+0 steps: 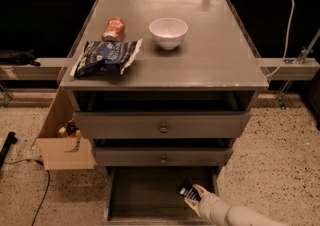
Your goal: Pick rxbar blueberry from bottom drawer and place on counter
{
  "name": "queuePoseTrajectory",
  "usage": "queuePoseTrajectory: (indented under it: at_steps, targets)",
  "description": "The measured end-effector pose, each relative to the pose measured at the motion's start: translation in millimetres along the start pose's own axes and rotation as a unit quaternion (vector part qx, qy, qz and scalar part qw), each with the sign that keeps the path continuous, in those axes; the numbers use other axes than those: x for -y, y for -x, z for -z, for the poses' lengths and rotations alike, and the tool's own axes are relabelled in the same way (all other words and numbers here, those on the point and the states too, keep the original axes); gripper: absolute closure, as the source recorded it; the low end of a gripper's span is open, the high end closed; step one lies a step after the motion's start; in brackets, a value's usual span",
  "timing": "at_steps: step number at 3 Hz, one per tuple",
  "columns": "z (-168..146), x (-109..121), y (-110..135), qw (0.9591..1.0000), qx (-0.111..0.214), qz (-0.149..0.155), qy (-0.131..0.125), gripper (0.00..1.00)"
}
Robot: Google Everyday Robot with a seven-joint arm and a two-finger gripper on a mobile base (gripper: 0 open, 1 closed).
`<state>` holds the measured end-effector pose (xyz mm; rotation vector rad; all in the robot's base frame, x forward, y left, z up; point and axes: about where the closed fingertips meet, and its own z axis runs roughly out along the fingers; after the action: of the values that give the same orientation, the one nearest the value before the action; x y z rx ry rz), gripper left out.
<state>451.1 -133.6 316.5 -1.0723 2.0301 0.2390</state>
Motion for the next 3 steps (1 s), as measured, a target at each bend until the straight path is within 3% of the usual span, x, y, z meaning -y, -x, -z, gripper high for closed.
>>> queuePoseTrajectory:
  at_steps: [1,2,3]
  targets:
    - [0,0,0,1.0,0.0,0.0,0.0,1.0]
    - [19,16,21,0.9993,-0.005,0.026,-0.026,1.0]
    - [56,34,62,0.9964,0.005,0.066,-0.053,1.0]
